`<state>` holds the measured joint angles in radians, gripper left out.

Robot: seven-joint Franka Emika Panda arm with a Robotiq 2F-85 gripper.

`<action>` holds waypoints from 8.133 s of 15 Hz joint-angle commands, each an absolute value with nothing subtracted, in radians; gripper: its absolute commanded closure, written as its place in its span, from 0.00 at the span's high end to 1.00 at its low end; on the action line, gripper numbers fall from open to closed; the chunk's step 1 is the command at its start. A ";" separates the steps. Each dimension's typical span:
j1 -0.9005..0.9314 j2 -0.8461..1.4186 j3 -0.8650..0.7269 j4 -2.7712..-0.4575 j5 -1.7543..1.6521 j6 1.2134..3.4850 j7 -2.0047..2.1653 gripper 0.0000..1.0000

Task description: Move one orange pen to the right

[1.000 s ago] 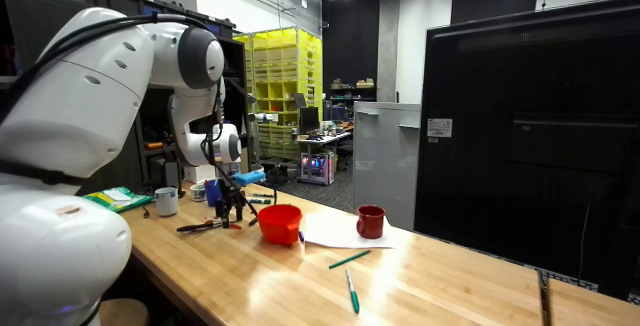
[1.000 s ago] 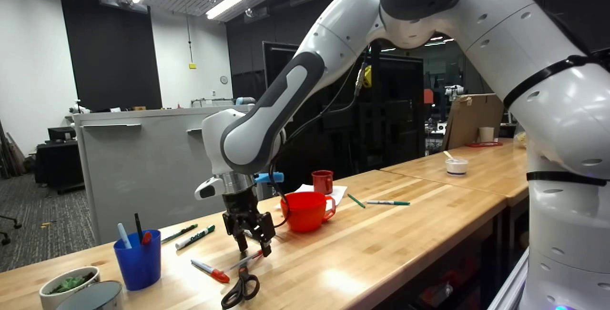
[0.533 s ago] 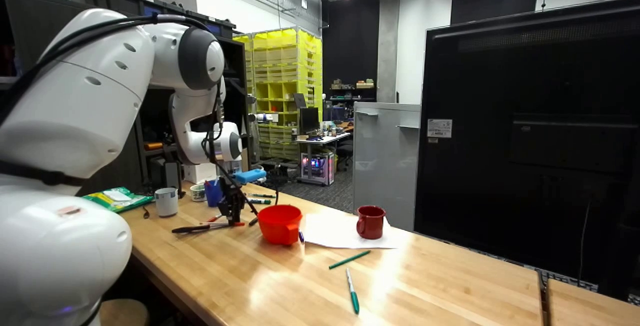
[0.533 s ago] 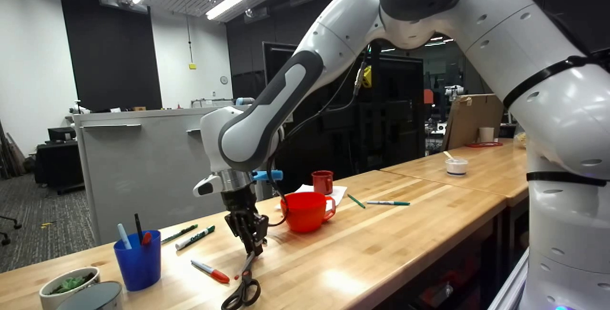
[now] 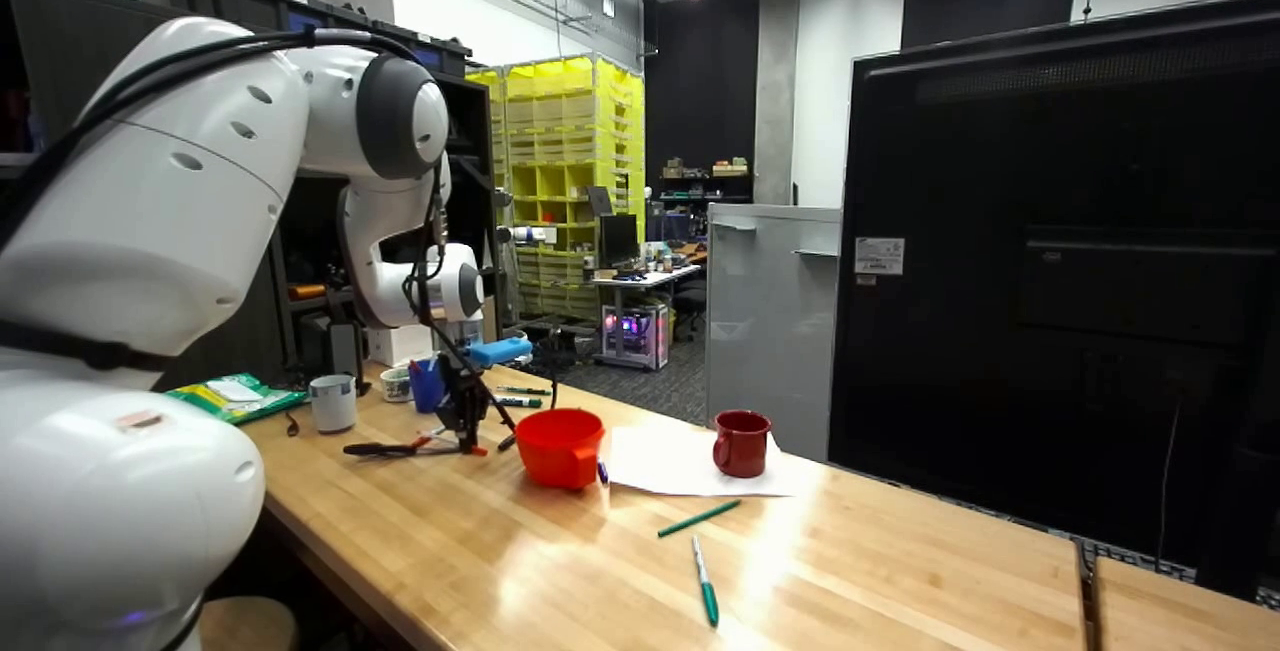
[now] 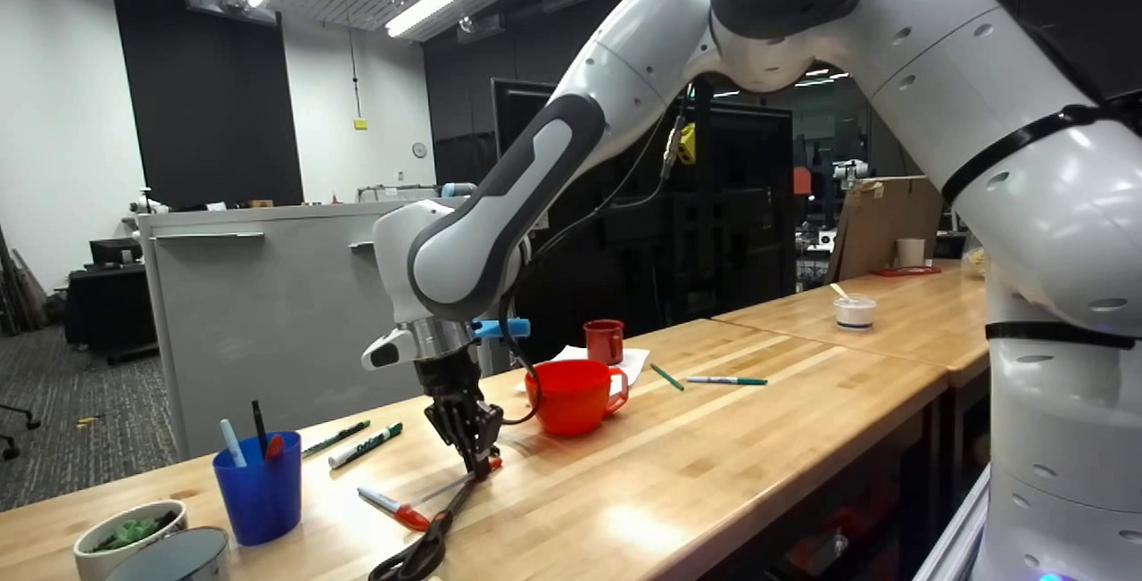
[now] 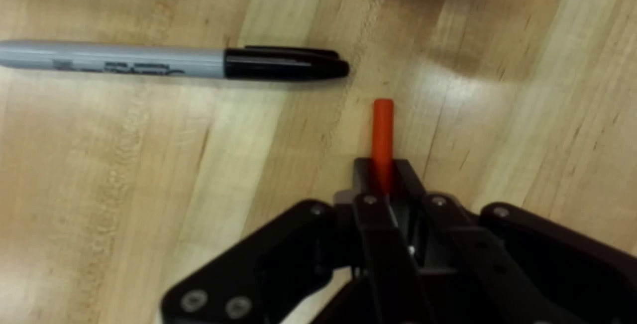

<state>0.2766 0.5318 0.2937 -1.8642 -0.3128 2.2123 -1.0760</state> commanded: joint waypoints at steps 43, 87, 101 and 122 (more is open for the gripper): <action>0.062 -0.094 0.020 -2.507 -0.248 1.978 -0.563 0.03; 0.057 -0.025 0.039 -2.453 -0.112 1.996 -0.550 1.00; 0.043 -0.075 0.014 -2.702 0.288 2.318 -0.671 1.00; 0.062 0.033 0.042 -2.667 0.396 2.400 -0.758 0.36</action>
<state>0.0592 0.0101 0.0223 -2.6546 0.3739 2.3318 -0.7292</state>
